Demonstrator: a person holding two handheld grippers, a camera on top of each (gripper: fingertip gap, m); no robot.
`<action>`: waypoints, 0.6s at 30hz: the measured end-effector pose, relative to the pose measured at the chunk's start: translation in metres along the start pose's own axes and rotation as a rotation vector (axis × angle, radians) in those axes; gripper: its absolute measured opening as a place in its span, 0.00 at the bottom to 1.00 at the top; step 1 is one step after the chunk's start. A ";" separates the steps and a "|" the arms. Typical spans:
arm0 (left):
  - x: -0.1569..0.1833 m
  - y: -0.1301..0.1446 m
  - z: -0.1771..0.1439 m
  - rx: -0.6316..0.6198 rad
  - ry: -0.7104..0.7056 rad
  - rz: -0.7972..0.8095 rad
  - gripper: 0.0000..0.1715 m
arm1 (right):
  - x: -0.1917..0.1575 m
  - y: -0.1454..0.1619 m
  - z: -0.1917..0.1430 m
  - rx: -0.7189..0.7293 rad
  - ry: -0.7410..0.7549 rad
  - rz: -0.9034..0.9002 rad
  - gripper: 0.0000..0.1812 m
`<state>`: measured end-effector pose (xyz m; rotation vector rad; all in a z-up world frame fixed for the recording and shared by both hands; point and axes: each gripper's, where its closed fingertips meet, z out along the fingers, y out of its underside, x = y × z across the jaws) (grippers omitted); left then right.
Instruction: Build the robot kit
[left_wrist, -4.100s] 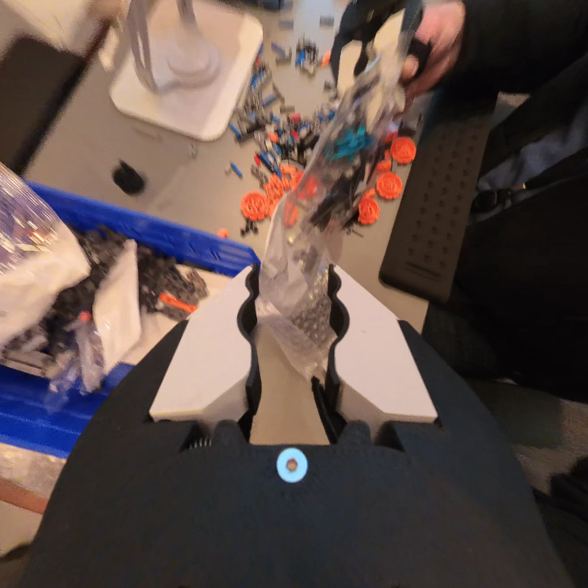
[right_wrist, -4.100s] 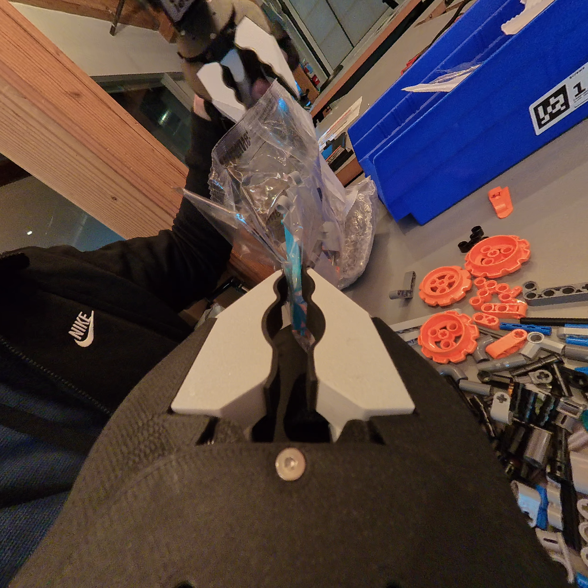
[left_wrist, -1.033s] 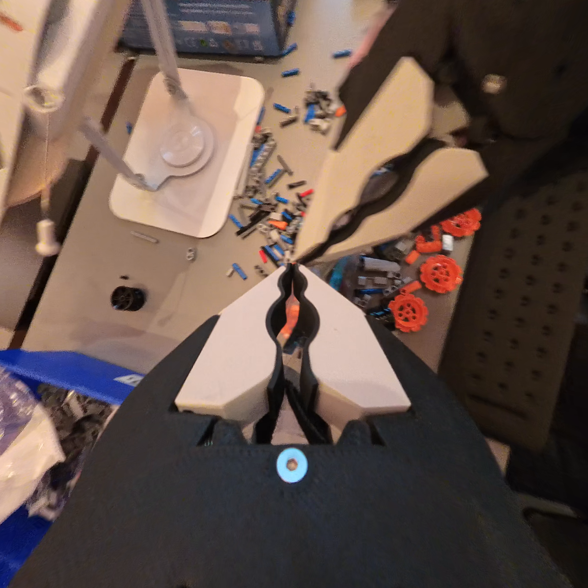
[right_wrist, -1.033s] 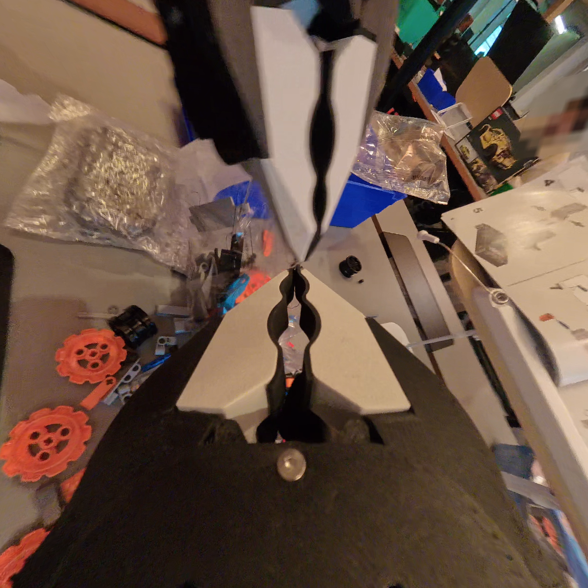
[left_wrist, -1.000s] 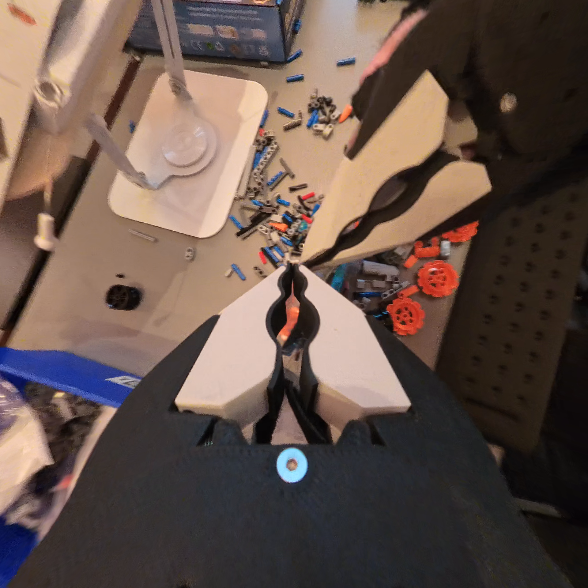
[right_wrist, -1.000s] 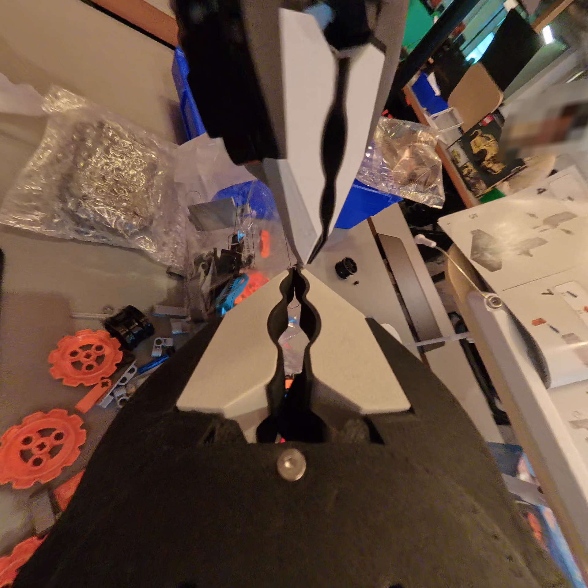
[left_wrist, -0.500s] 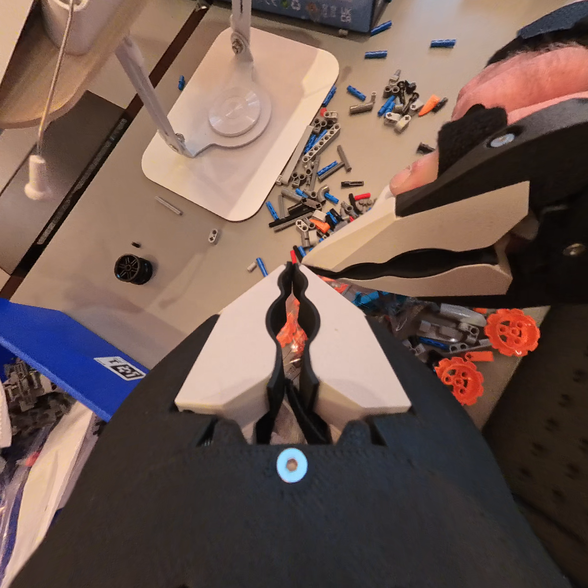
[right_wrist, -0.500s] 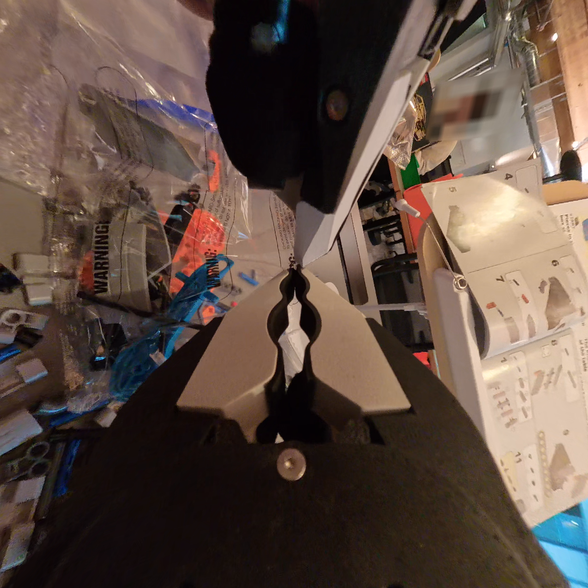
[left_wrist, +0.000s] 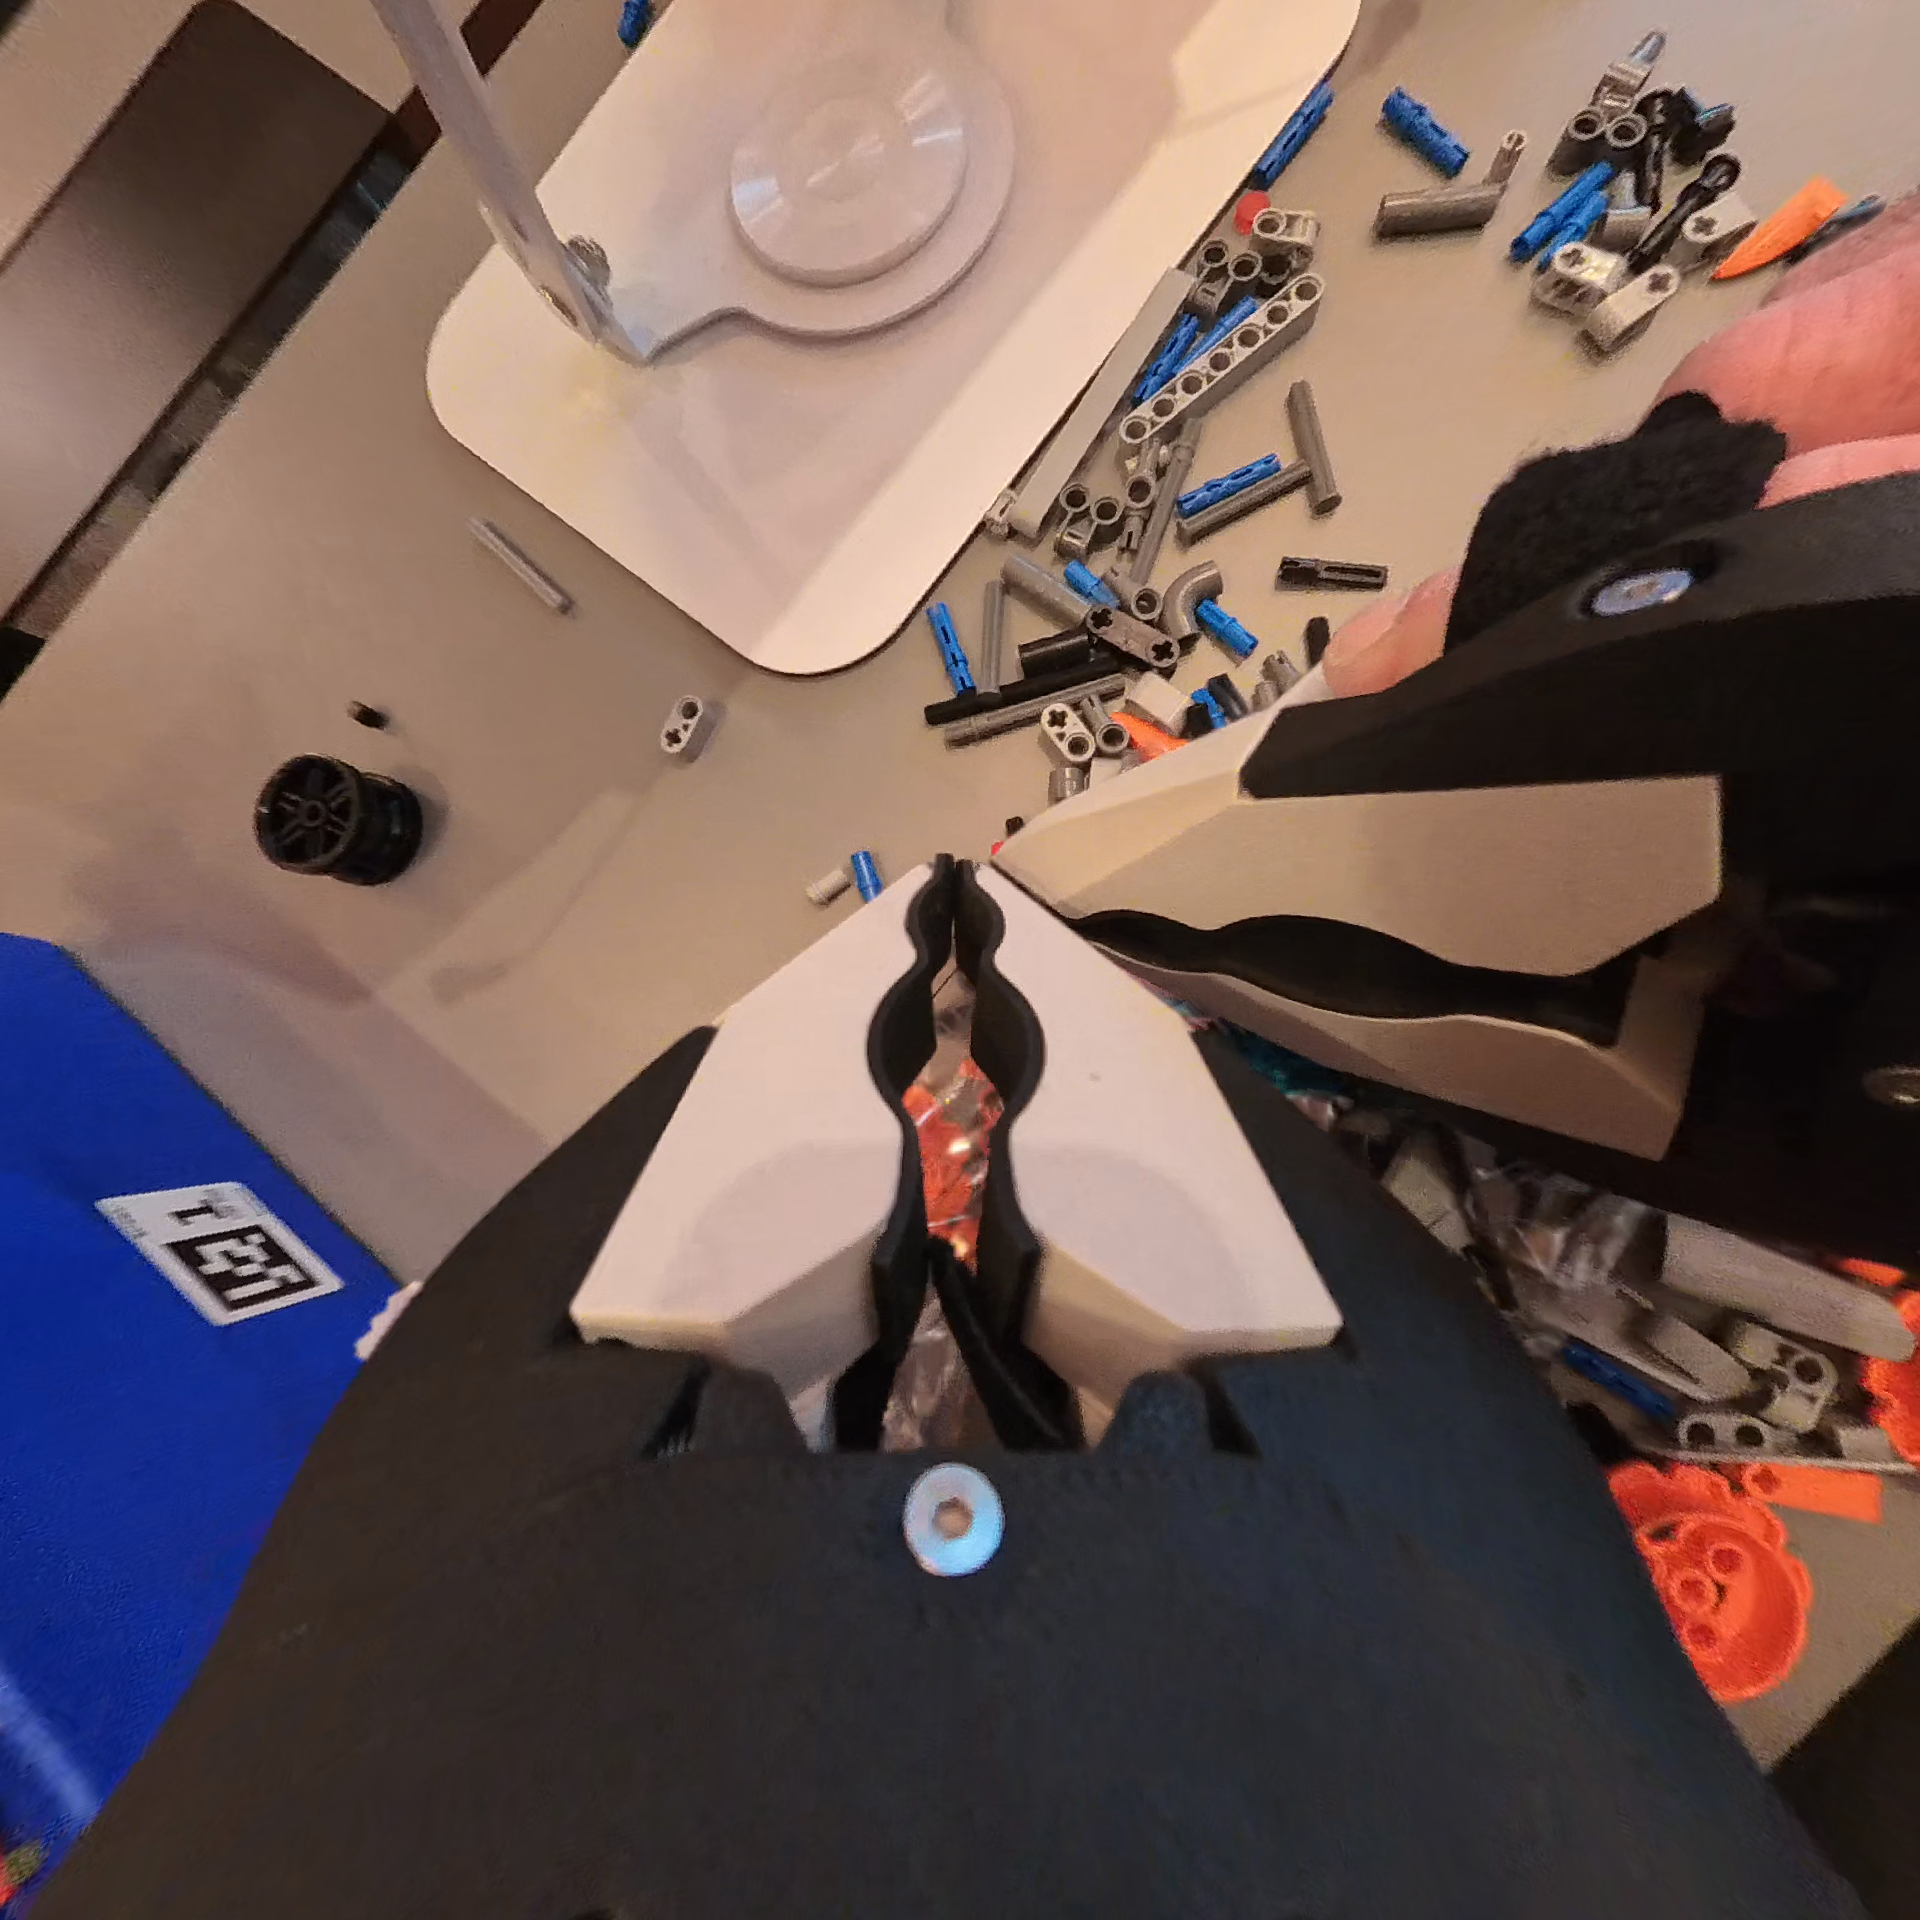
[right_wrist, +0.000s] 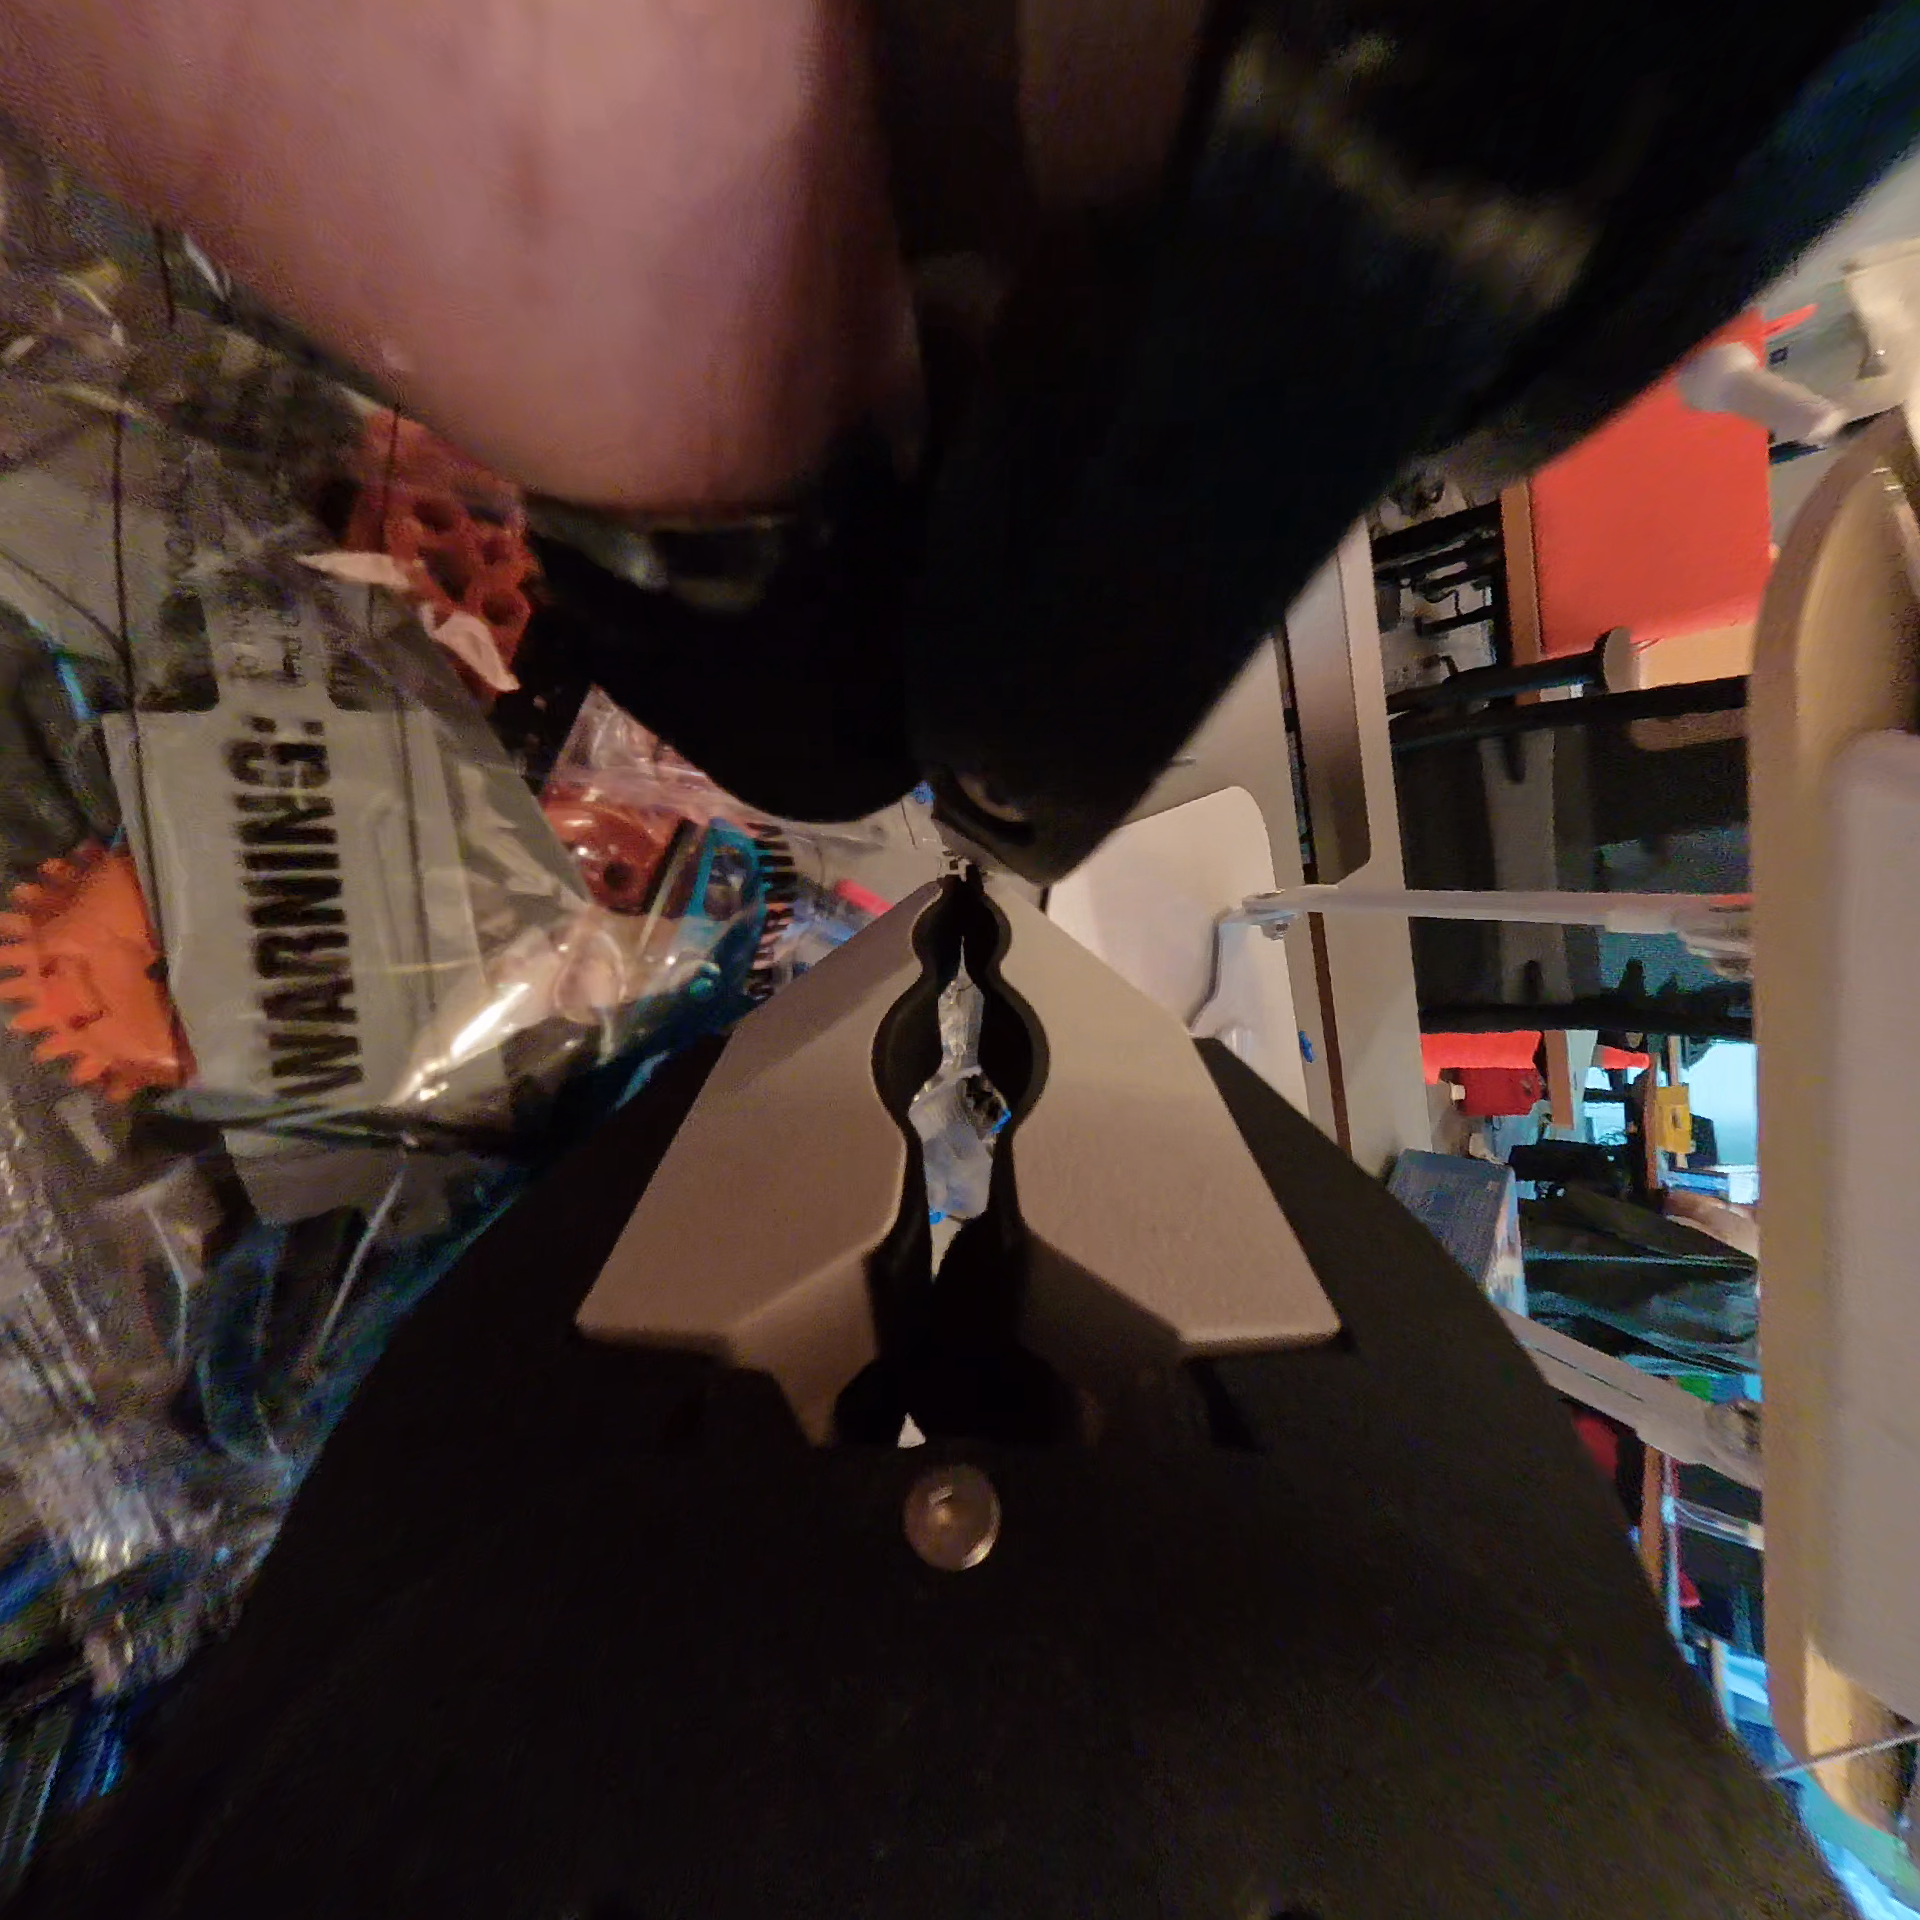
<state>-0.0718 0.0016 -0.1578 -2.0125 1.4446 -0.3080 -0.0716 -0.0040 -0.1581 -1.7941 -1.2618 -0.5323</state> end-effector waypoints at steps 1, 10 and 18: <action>0.000 0.001 0.004 0.002 0.008 -0.017 0.00 | -0.002 0.002 0.003 -0.014 0.003 -0.014 0.00; -0.001 0.002 0.016 0.059 0.014 -0.091 0.00 | -0.003 0.010 0.008 -0.075 0.048 -0.064 0.00; 0.002 0.000 0.018 0.119 0.051 -0.150 0.00 | -0.004 0.012 0.005 -0.026 0.013 0.008 0.00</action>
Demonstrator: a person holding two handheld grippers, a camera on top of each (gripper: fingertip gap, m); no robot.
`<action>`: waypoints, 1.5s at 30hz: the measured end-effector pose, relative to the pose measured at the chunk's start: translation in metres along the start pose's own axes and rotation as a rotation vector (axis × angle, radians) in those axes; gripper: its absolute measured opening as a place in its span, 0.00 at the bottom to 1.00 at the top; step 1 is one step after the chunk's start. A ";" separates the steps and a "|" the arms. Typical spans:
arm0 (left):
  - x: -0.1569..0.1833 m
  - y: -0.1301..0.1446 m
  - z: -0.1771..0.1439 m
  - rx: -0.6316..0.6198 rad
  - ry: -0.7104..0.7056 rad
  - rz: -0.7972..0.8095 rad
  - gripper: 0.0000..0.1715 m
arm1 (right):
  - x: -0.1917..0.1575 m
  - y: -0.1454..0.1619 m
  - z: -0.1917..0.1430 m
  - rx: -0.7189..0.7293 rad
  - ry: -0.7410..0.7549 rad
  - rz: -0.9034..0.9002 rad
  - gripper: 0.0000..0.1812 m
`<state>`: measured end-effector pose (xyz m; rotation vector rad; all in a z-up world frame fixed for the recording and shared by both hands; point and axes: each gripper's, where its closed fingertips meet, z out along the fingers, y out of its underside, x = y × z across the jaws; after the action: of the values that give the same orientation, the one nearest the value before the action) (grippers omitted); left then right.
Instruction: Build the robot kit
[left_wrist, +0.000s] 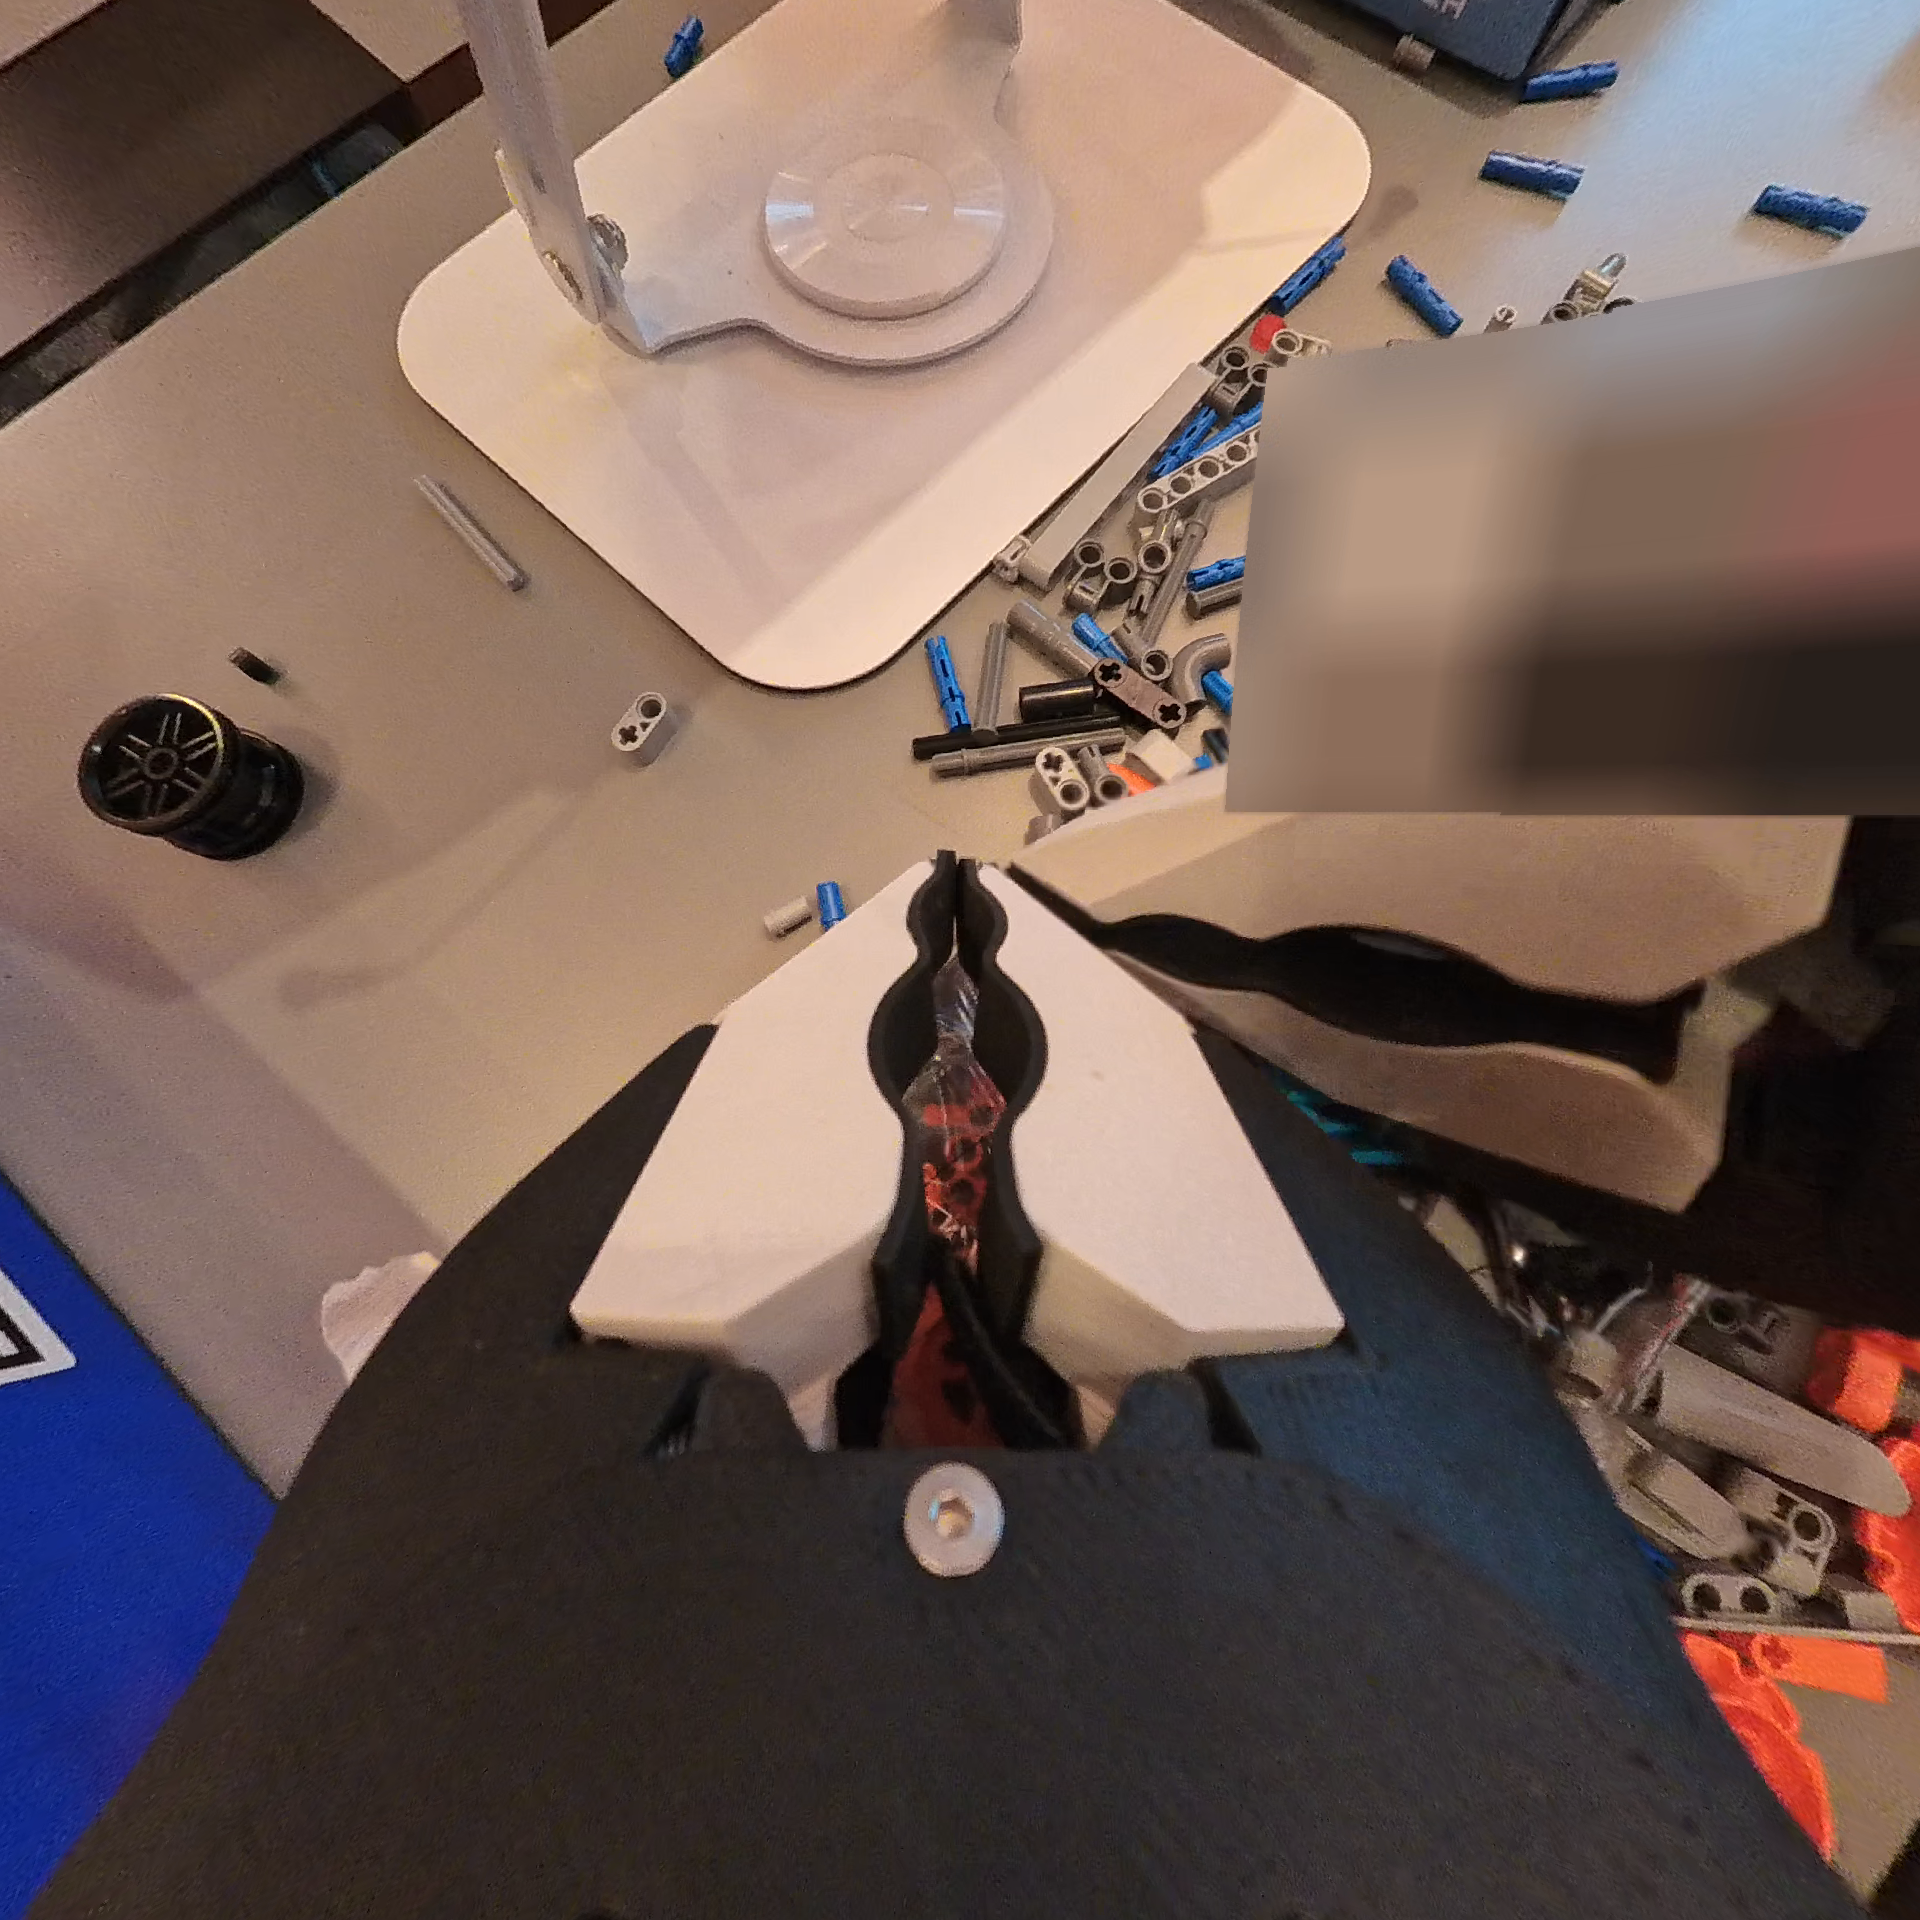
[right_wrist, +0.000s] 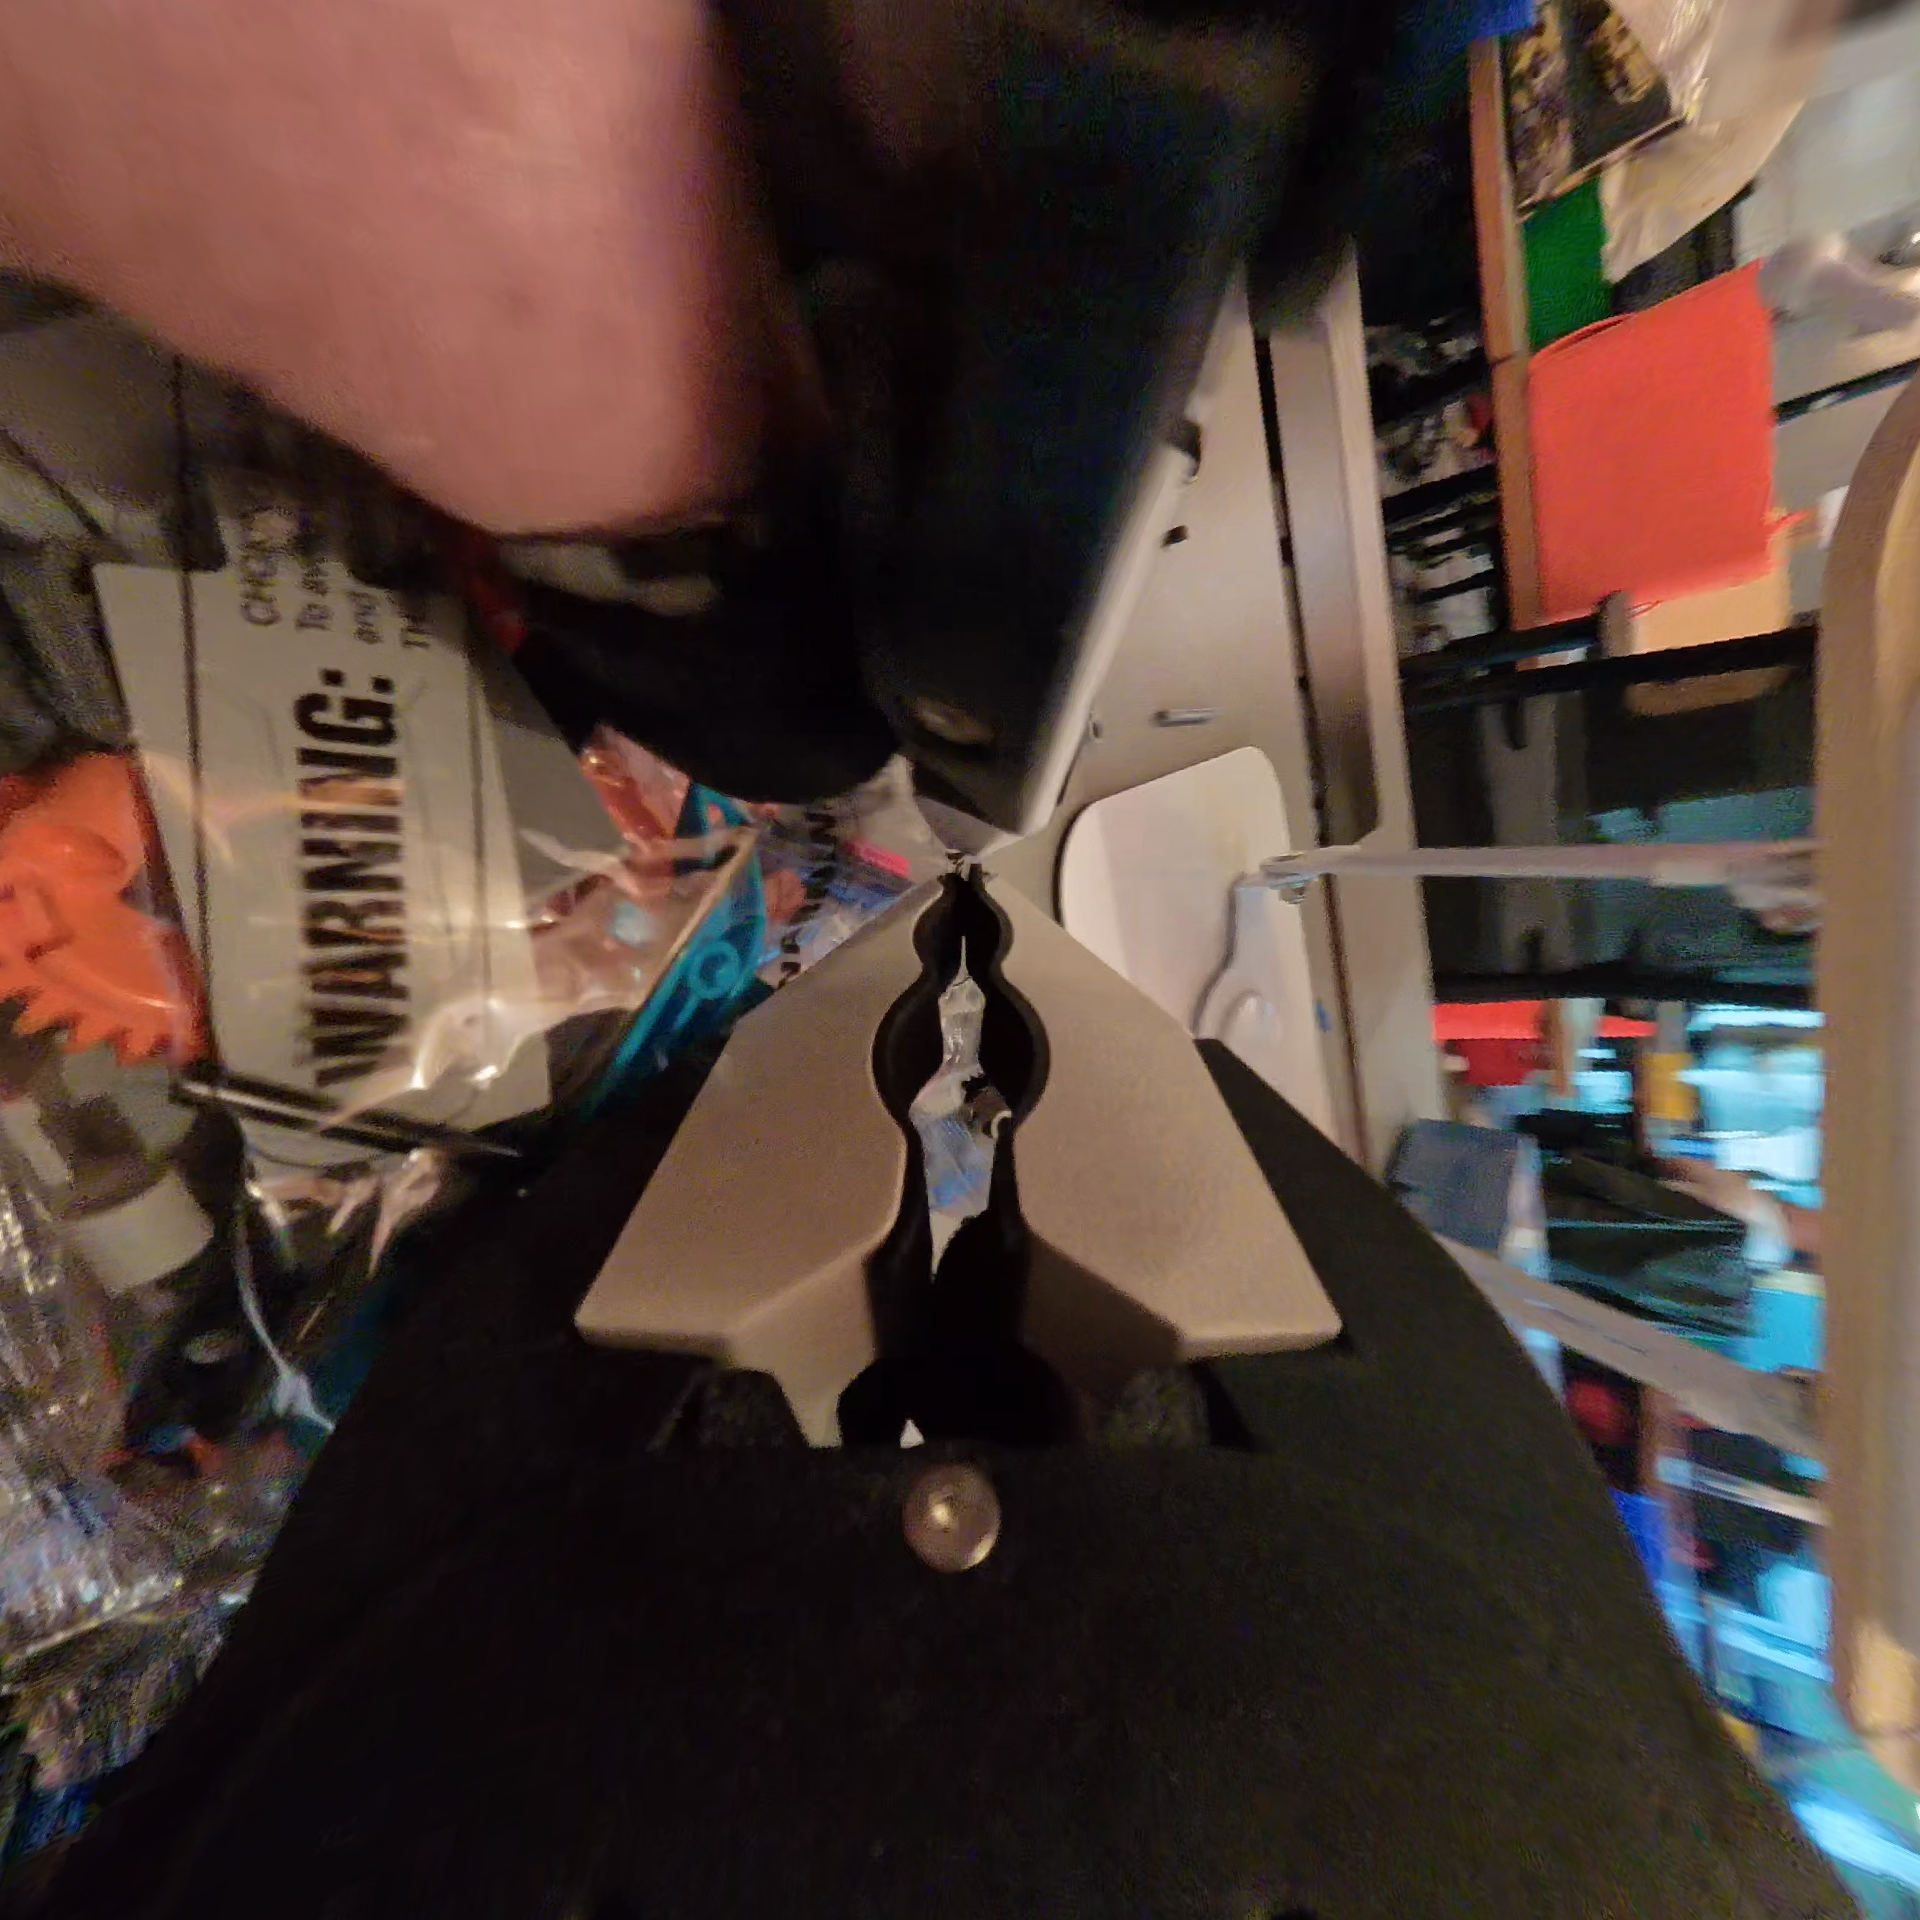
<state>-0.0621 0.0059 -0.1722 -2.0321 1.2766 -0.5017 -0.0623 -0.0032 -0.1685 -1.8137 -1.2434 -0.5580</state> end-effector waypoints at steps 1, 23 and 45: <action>0.000 0.000 0.000 0.011 0.003 -0.006 0.00 | 0.000 0.000 0.000 0.018 -0.026 0.047 0.00; -0.026 0.005 0.007 0.027 -0.039 -0.105 0.00 | -0.009 -0.023 -0.030 0.128 -0.036 -0.034 0.00; 0.026 -0.032 -0.045 0.269 -0.001 0.093 0.00 | 0.019 0.006 -0.060 0.387 -0.715 0.676 0.00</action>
<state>-0.0592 -0.0230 -0.1186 -1.7421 1.2251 -0.5945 -0.0431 -0.0438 -0.1239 -1.9817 -0.9623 0.7148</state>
